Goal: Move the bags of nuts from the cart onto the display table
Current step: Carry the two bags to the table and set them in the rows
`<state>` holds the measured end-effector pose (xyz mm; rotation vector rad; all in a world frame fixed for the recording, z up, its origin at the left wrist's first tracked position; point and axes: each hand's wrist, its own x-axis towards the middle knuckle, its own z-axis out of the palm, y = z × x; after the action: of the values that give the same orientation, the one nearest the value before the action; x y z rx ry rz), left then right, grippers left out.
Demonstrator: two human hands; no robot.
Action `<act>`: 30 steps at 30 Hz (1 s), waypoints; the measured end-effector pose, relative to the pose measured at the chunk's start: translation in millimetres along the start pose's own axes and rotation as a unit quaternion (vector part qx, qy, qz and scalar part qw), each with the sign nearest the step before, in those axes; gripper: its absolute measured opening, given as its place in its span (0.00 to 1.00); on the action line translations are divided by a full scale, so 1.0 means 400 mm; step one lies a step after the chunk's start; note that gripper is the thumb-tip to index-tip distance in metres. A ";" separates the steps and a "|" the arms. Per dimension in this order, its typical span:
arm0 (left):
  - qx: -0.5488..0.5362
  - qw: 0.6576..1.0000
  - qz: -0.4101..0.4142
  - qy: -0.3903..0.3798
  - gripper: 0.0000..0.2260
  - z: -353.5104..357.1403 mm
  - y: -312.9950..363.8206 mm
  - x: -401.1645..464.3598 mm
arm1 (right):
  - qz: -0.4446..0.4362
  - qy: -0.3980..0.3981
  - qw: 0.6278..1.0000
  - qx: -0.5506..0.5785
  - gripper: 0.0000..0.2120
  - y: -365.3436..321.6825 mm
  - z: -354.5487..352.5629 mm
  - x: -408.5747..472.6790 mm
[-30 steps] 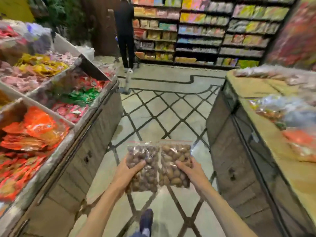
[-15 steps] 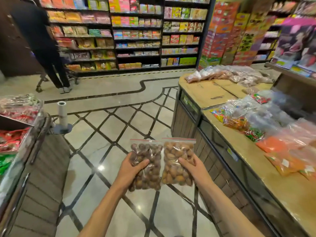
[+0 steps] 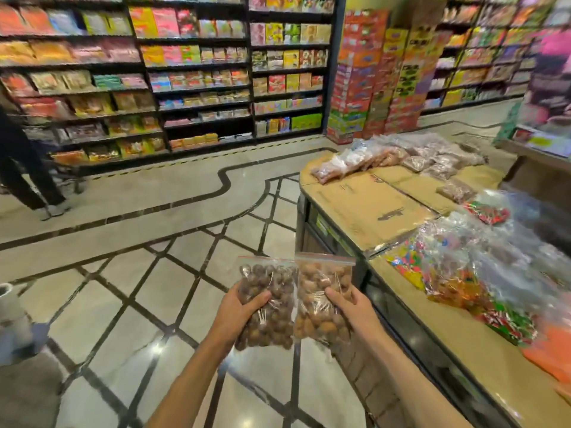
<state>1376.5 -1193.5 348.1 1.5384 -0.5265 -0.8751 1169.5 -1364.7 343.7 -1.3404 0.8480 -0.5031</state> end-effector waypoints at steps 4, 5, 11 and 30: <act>-0.003 1.000 0.005 -0.030 0.21 -0.008 0.068 0.250 | 0.016 0.033 0.999 0.010 0.17 -0.077 0.017 0.207; -0.005 0.999 0.007 -0.040 0.21 -0.008 0.079 0.312 | 0.019 0.044 0.999 0.010 0.16 -0.089 0.018 0.257; -0.003 0.991 -0.005 -0.135 0.23 -0.022 0.124 0.730 | 0.015 0.109 0.994 0.014 0.16 -0.135 0.037 0.564; 0.079 0.921 -0.036 -0.380 0.27 0.199 0.309 1.743 | 0.057 0.384 0.916 0.103 0.10 -0.278 0.000 1.254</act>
<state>1759.6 -1793.0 310.7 1.3246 -1.1233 -1.5281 1495.0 -1761.8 330.7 -0.8740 1.4571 -1.0291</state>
